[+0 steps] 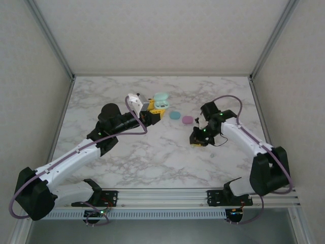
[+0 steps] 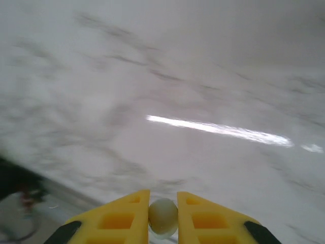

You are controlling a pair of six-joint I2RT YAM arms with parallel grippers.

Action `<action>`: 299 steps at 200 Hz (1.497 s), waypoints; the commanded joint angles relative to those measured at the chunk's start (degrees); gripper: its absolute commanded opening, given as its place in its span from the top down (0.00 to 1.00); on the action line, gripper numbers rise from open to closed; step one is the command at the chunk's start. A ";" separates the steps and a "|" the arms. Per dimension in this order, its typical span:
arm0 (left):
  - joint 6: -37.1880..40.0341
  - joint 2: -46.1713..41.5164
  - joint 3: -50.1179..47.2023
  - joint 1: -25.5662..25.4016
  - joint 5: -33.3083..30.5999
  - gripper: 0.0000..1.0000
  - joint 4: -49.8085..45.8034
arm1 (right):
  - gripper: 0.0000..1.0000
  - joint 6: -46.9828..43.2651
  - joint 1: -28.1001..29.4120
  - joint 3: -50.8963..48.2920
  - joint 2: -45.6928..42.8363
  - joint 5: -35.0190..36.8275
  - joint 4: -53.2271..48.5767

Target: Insert the wireless bluetooth earbuds into the charging case

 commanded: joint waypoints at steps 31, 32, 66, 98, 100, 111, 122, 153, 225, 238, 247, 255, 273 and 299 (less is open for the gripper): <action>1.60 -2.98 -1.83 4.06 -0.13 0.80 -0.58 | 0.84 12.61 -0.98 2.65 -4.70 -31.90 18.92; 1.56 -3.02 -1.80 4.18 -0.08 0.80 -0.58 | 0.84 12.79 -0.96 2.73 -4.70 -32.20 19.16; 2.14 -3.05 -2.26 6.38 1.39 0.80 -1.45 | 0.84 18.36 -0.95 5.64 -5.04 -40.00 25.53; 3.10 -2.03 -2.17 6.50 3.54 0.80 -2.41 | 0.83 22.47 -0.94 8.25 -4.82 -43.03 29.94; 3.21 -1.94 -2.12 6.49 3.75 0.80 -2.55 | 0.83 22.57 -0.92 8.43 -4.81 -43.15 30.09; 3.72 -1.56 -1.92 6.49 4.95 0.80 -3.05 | 0.83 22.48 -0.89 9.76 -4.54 -43.84 29.72; 4.14 -1.27 -1.79 6.40 6.24 0.80 -3.15 | 0.83 22.47 -0.94 11.14 -4.28 -44.18 29.37; 7.16 -0.86 -0.38 5.81 8.90 0.79 -7.01 | 0.83 20.92 -0.92 15.33 -3.05 -43.73 25.86; 8.21 0.46 -0.09 3.99 9.98 0.79 -4.50 | 0.82 17.46 1.78 20.79 -0.10 -33.90 21.71; 8.03 0.84 0.00 3.68 10.06 0.79 -3.93 | 0.83 16.91 1.81 20.76 0.03 -32.48 21.76; 7.81 1.16 0.15 3.52 10.38 0.79 -3.55 | 0.82 17.08 1.83 20.88 0.14 -32.28 22.33; 7.22 1.43 0.18 3.50 10.68 0.80 -2.95 | 0.82 17.20 1.88 20.99 0.15 -32.11 22.94; 6.02 1.88 0.18 3.32 11.10 0.80 -1.38 | 0.82 17.09 1.89 20.83 -0.03 -31.01 23.36; 4.34 2.73 0.39 2.91 11.75 0.80 0.41 | 0.82 16.99 1.96 19.97 0.15 -30.48 23.68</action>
